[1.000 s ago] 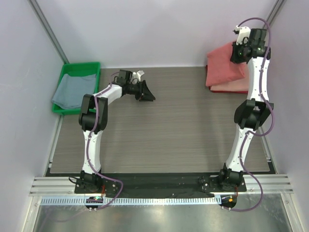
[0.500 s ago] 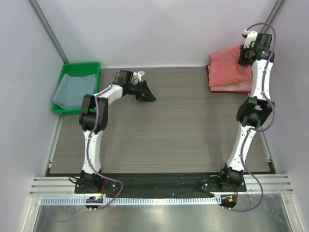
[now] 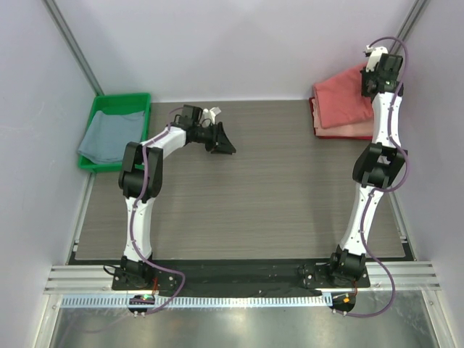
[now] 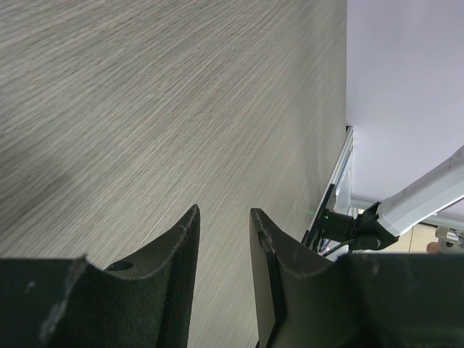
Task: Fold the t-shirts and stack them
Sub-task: Neatly place the folded tshirt to the corner, then reset both grippers
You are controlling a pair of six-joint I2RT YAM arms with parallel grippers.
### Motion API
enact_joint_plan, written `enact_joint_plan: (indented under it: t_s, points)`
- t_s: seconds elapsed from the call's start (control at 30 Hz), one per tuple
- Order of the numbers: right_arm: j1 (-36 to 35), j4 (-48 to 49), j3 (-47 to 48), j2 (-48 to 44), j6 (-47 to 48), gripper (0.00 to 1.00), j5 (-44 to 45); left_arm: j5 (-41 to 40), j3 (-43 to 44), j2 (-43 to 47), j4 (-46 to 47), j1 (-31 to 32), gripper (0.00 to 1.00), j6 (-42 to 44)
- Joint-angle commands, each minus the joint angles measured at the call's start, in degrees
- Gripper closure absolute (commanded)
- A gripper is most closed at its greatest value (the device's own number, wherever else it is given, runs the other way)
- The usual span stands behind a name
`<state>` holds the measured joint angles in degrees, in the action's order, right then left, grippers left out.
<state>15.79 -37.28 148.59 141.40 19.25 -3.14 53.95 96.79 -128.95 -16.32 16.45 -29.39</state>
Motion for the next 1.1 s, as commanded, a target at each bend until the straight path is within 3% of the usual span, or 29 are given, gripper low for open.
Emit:
enact_joint_plan:
  t_s: [0.0, 0.07, 0.1, 0.13, 0.2, 0.3, 0.43, 0.57, 0.63, 0.73, 0.77, 0.87, 0.9, 0.93, 1.0, 1.03, 1.07]
  points:
    - [0.20, 8.27, 2.75, -0.34, -0.35, 0.99, 5.07, -0.16, -0.03, 3.61, -0.47, 0.51, 0.65, 1.26]
    - [0.20, 8.36, 2.32, -0.43, -0.61, 0.85, 5.42, -0.16, 0.06, 3.70, -0.38, 0.69, 0.65, 1.26]
    - [0.20, 8.45, 2.23, -0.60, -0.87, 0.75, 5.77, -0.16, 0.06, 3.70, -0.47, 0.69, 0.65, 1.35]
    - [0.29, 8.45, 2.14, -1.04, -0.96, 0.58, 6.73, -0.08, 0.06, 3.79, -0.47, 0.69, 0.64, 1.26]
    - [0.12, 8.36, 1.18, -1.92, -0.53, 0.48, 8.49, -0.25, 0.06, 3.88, -0.56, 0.69, 0.64, 1.61]
    - [0.20, 8.89, -1.20, -5.08, 0.96, 0.35, 13.85, -0.25, 0.15, 4.49, -1.26, 0.69, 0.64, 2.23]
    - [0.38, 10.29, -6.90, -12.01, 1.94, 0.31, 15.88, -0.25, 0.06, 5.28, -1.17, 0.43, 0.64, 1.88]
    - [0.21, 7.24, -14.80, -19.31, -3.76, 0.20, 7.47, -1.21, 0.67, 6.42, -0.99, -0.36, 0.62, 1.35]
    - [-0.23, 5.47, -20.49, -23.35, -9.45, 0.03, -1.94, -7.24, 3.48, 7.13, -6.67, -0.80, 0.56, 6.58]
    - [-3.56, 5.02, -28.51, -30.10, -13.34, 0.00, -6.79, -17.44, 9.54, 8.53, -17.04, -0.71, 0.47, 14.42]
    - [-6.36, 5.46, -33.32, -31.96, -14.84, 0.00, -6.53, -23.13, 10.69, 8.88, -18.47, -0.71, 0.36, 18.19]
    - [-11.82, 6.85, -42.29, -37.59, -19.57, 0.00, -1.01, -32.29, 14.20, 9.94, -23.13, -0.80, 0.27, 22.43]
    - [-15.66, 7.04, -44.42, -38.91, -21.34, 0.00, 0.57, -34.25, 14.47, 10.29, -23.84, -0.89, 0.25, 22.44]
    - [-17.97, 7.65, -48.45, -41.53, -22.75, 0.00, 2.50, -35.75, 13.95, 11.60, -24.02, -0.80, 0.15, 22.27]
    - [-22.97, 8.27, -52.07, -43.57, -24.43, 0.00, 2.87, -39.79, 10.72, 13.62, -23.06, -0.80, 0.12, 22.18]
    - [-24.56, 8.80, -55.31, -44.54, -24.95, 0.00, 5.05, -41.28, 9.57, 15.20, -22.62, -0.80, 0.04, 22.01]
    - [-25.54, 9.93, -56.82, -46.03, -25.39, 0.00, 5.68, -43.47, 8.51, 16.00, -22.36, -0.80, 0.03, 21.92]
